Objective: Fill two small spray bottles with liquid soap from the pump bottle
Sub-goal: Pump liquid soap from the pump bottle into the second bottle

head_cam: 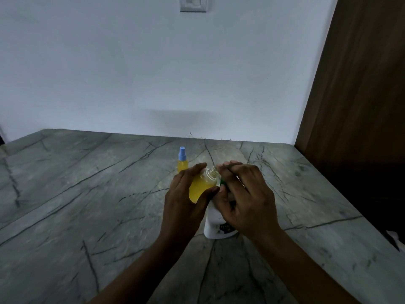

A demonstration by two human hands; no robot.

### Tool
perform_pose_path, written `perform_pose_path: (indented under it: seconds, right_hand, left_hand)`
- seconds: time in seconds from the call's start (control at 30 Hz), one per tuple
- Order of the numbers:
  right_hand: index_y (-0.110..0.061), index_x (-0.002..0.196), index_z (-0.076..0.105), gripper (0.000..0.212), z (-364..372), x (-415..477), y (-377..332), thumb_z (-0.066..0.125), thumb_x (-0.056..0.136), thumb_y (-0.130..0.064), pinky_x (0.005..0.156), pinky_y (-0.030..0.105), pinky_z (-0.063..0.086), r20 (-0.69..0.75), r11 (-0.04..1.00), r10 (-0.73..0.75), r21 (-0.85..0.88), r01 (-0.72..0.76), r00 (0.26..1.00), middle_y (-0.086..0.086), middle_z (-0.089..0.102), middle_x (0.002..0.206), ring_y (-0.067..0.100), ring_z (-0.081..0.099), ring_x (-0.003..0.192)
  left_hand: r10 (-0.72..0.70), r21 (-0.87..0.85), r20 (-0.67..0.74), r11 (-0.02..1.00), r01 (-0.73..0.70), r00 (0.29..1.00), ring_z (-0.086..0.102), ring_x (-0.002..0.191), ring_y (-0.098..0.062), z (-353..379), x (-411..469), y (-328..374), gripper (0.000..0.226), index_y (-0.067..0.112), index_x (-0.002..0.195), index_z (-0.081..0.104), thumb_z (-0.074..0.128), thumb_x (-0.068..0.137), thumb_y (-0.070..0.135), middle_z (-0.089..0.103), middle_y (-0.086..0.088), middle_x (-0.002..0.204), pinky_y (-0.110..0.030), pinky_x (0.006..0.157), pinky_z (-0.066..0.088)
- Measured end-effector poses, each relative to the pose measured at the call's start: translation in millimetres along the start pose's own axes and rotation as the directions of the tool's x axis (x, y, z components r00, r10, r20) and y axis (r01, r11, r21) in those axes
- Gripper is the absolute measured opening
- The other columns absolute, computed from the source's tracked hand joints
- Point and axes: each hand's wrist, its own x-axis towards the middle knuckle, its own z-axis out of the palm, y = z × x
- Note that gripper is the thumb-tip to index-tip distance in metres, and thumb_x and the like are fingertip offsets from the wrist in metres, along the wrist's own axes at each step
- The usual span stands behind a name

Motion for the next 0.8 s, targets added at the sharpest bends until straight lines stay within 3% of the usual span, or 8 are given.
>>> perform_pose_path:
  seconds: [0.17,0.43,0.57,0.8]
  right_hand:
    - [0.005,0.108,0.067,0.038,-1,2,-1,0.052,0.085,-0.021,0.087,0.026,0.043,0.015,1.000,-0.002,-0.007,0.003,1.000,0.018,0.066,0.100,0.024,0.052,0.102]
    - [0.004,0.106,0.068,0.036,-2,3,-3,0.052,0.084,-0.020,0.089,0.022,0.041,0.008,0.999,0.041,0.018,-0.041,0.999,0.017,0.066,0.099,0.022,0.052,0.101]
    - [0.004,0.103,0.069,0.035,0,-1,-5,0.052,0.084,-0.020,0.087,0.021,0.041,0.005,0.998,0.054,0.015,-0.054,0.999,0.016,0.067,0.097,0.021,0.053,0.099]
    - [0.004,0.103,0.069,0.033,4,-8,-5,0.056,0.083,-0.018,0.083,0.024,0.045,0.008,0.998,0.057,0.016,-0.057,0.998,0.015,0.067,0.098,0.023,0.056,0.097]
  left_hand:
    - [-0.008,-0.005,-0.011,1.000,0.008,1.000,0.051,0.096,0.007,-1,2,2,0.047,0.032,0.119,0.047,0.065,0.075,0.033,0.053,0.014,0.106,-0.007,0.076,0.041]
    - [0.000,-0.012,-0.003,1.000,0.000,1.000,0.054,0.093,-0.002,0,1,5,0.048,0.030,0.119,0.048,0.054,0.075,0.048,0.055,0.010,0.107,-0.011,0.075,0.042]
    - [-0.014,-0.008,0.007,1.000,0.014,1.000,0.052,0.091,0.001,1,-1,3,0.050,0.029,0.119,0.047,0.066,0.076,0.045,0.054,0.009,0.106,-0.010,0.074,0.042]
    - [-0.008,0.009,0.011,1.000,0.007,1.000,0.047,0.097,0.014,0,-3,-2,0.049,0.030,0.119,0.047,0.069,0.075,0.033,0.051,0.013,0.104,-0.003,0.078,0.037]
